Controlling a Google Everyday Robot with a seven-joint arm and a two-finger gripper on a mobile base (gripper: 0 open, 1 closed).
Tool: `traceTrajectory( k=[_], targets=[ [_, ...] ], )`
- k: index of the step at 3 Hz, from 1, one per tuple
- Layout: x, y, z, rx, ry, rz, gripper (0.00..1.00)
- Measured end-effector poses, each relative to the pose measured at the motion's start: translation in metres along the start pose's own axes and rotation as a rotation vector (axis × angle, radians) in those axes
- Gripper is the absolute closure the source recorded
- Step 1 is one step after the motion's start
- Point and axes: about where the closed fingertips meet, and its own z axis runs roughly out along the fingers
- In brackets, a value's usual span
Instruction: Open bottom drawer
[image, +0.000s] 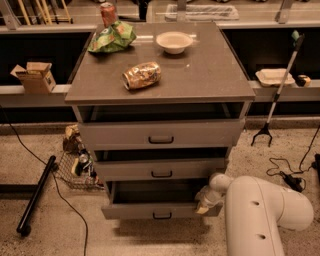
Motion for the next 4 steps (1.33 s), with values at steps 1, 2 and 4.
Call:
traceTrajectory(
  k=[1, 2, 4],
  targets=[
    [-0.0001, 0.0001, 0.0002, 0.0, 0.0, 0.0, 0.86],
    [-0.0001, 0.0002, 0.0002, 0.0, 0.0, 0.0, 0.63],
    [-0.0001, 0.0002, 0.0003, -0.001, 0.0, 0.0, 0.15]
  ],
)
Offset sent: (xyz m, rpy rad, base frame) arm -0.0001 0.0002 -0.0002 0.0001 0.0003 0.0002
